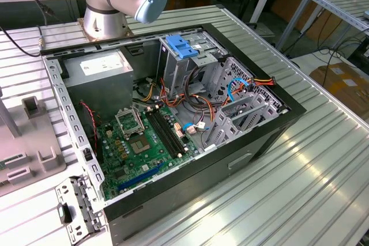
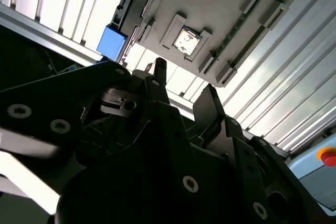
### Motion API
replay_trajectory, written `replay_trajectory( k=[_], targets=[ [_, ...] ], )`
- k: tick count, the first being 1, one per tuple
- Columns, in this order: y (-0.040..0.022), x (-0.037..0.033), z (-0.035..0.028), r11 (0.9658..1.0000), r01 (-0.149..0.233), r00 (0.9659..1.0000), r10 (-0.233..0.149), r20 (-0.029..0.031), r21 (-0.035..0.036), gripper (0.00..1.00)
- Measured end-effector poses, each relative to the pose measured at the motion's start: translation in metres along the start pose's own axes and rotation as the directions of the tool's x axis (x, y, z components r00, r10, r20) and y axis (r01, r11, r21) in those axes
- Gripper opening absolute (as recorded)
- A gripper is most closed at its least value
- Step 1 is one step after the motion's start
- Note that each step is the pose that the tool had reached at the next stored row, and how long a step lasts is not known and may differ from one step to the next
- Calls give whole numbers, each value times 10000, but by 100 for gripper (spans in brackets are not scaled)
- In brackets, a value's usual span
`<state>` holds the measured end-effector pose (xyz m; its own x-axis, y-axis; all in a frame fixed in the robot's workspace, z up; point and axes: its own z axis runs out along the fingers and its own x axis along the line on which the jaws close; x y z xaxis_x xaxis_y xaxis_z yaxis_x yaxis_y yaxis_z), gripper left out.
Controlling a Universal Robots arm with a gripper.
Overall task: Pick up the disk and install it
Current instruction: 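Pick up the disk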
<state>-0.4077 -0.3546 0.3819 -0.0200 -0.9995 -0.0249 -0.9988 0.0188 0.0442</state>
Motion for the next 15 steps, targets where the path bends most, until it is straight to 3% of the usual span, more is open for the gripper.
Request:
replay_trajectory(
  k=[5,15],
  targets=[
    [0,-3,2,10000,-1,10000,1,1,1,48],
    [1,-75,20,10000,0,10000,0,1,1,48]
  ],
)
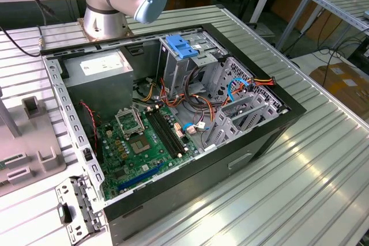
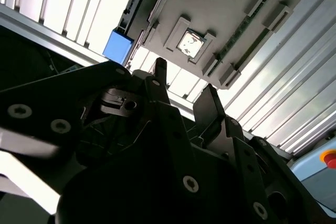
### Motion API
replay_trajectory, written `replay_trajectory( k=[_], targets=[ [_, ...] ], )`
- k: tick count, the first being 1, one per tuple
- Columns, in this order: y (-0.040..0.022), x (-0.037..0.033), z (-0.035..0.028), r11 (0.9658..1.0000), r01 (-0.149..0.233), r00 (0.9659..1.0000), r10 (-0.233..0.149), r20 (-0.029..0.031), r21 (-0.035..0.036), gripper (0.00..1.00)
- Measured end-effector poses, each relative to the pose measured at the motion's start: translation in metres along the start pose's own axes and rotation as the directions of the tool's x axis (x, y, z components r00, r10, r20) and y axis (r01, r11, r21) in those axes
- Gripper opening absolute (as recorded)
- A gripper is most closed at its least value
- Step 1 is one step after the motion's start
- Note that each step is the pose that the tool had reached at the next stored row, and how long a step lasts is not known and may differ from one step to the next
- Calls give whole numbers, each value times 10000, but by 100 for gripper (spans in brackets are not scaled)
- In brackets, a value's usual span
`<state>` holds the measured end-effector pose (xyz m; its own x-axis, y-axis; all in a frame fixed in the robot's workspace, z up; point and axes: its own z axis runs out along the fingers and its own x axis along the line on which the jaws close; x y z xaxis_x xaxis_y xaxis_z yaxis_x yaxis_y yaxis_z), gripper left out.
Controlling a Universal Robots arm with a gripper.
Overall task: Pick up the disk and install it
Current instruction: 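Pick up the disk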
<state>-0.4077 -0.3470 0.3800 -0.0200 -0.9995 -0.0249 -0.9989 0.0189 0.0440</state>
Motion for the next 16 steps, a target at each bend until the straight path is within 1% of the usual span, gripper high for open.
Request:
replay_trajectory(
  k=[16],
  targets=[
    [-1,-22,43,10000,0,10000,0,-1,-1,48]
  ],
)
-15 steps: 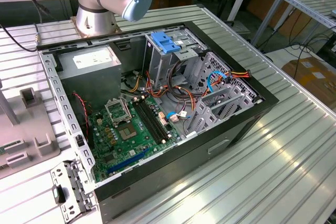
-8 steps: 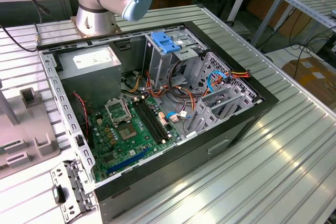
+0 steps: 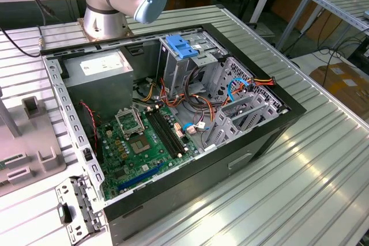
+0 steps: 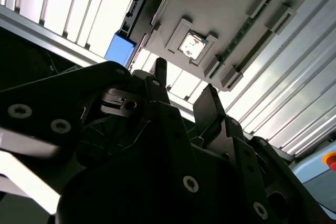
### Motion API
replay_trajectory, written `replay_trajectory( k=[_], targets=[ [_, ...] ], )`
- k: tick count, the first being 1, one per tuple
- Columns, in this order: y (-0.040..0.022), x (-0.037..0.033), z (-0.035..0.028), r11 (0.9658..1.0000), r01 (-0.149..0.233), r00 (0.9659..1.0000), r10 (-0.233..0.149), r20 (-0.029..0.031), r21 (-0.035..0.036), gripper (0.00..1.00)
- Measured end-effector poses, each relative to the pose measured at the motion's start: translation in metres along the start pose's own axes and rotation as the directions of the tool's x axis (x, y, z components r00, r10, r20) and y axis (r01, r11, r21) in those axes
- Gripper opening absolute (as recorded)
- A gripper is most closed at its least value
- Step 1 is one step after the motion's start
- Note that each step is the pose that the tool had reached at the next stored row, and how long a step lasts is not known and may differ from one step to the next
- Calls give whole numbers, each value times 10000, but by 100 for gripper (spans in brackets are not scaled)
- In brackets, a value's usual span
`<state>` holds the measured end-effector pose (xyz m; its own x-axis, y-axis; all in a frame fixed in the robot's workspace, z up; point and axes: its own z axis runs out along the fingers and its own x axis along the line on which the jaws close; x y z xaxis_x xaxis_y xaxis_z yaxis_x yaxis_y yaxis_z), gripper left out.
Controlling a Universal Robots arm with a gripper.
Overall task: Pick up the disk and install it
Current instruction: 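Pick up the disk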
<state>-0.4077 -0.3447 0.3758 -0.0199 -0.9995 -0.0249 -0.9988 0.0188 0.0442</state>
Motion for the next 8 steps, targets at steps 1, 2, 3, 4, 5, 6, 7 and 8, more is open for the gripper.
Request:
replay_trajectory(
  k=[1,2,3,4,5,6,7,8],
  targets=[
    [0,0,2,10000,0,10000,0,0,0,48],
    [0,-1,4,10000,0,10000,0,0,0,48],
    [0,-2,6,10000,0,10000,0,-1,0,48],
    [0,-3,10,10000,0,10000,0,0,1,48],
    [-1,-4,11,10000,0,10000,0,0,0,48],
    [0,-4,13,10000,0,10000,0,0,0,48],
    [-1,-5,16,10000,0,10000,0,0,0,48],
    [-1,-6,18,10000,0,10000,0,0,1,48]
  ],
)
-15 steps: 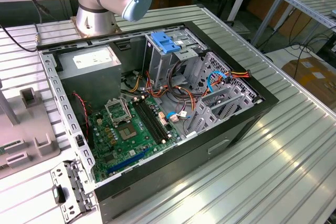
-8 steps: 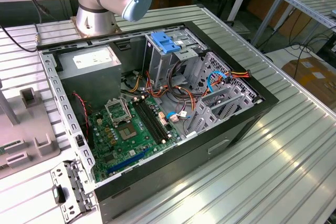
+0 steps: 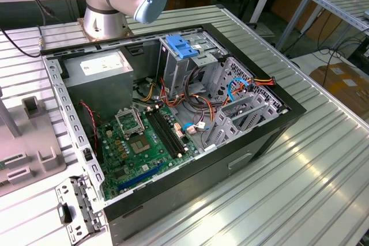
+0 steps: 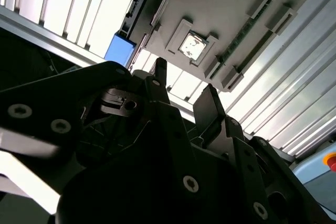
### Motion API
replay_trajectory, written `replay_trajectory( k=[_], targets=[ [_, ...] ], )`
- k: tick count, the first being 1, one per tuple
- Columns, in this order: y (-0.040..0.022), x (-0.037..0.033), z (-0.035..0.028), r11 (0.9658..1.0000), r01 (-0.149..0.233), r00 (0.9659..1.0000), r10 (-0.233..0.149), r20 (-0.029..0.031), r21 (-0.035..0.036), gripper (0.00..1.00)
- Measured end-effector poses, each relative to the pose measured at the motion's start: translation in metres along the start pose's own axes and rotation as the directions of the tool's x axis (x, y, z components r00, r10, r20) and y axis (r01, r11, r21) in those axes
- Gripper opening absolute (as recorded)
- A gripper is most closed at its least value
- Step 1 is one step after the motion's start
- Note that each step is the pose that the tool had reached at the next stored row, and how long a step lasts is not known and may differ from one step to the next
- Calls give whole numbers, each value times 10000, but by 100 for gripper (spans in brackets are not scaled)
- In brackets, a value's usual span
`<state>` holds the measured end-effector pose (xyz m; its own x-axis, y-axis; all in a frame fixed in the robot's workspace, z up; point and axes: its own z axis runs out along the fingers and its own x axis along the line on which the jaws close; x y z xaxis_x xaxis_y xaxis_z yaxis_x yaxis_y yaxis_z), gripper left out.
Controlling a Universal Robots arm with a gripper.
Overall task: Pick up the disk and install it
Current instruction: 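Pick up the disk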
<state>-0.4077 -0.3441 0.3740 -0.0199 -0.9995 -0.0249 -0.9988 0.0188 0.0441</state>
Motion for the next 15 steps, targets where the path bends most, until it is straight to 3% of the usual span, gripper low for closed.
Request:
replay_trajectory(
  k=[15],
  targets=[
    [-1,-9,33,10000,0,10000,0,-1,-1,48]
  ],
)
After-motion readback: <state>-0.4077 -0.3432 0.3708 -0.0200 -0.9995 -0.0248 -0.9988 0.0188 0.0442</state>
